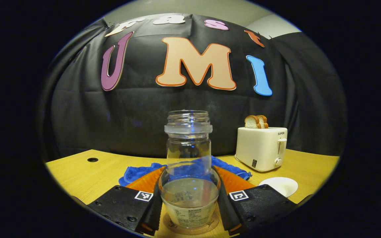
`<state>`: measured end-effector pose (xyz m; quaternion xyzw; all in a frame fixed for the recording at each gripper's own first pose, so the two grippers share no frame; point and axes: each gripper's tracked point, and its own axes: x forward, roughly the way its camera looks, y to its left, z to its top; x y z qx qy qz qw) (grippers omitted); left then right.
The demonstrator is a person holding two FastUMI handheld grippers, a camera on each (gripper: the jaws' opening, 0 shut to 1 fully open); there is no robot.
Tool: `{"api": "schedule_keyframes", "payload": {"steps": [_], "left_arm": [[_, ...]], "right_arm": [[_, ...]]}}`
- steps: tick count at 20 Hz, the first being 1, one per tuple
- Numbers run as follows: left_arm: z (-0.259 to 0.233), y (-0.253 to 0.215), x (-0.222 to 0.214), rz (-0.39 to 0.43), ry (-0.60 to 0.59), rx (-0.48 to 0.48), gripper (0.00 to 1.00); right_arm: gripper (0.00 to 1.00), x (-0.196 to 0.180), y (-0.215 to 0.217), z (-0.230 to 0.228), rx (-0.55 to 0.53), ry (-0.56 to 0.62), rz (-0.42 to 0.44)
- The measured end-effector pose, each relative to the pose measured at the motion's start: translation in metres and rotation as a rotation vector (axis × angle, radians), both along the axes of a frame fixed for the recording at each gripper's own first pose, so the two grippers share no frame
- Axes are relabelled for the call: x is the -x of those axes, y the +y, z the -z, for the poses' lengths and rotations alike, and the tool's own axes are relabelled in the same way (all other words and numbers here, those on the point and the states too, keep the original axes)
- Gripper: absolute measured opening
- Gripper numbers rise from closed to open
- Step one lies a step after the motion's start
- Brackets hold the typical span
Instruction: Open the teacup lid with one hand, grasp the water bottle and pour water into the teacup with the other hand; after pouring, place the water bottle on the coaster and then close the teacup lid.
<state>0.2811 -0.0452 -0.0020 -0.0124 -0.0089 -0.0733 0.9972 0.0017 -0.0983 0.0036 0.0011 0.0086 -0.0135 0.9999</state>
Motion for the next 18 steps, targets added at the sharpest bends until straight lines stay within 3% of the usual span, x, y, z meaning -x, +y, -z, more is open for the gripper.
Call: {"api": "schedule_keyframes", "payload": {"steps": [12,13,14,18], "left_arm": [[0.0063,-0.0044,0.0009,0.012,0.023,-0.028,0.75],[0.0053,-0.0021,0.0026,0.009,0.021,-0.025,0.80],[0.0088,-0.0025,0.0003,0.009,0.019,-0.024,0.98],[0.0073,-0.0028,0.0011,0.009,0.022,-0.024,0.96]], "right_arm": [[0.29,0.0000,-0.0003,-0.0002,0.001,0.000,0.003],[0.29,0.0005,-0.0007,-0.0001,0.001,0.001,0.004],[0.28,0.0004,-0.0011,-0.0003,0.001,0.000,0.005],[0.29,0.0006,-0.0010,-0.0002,0.001,0.000,0.005]]}}
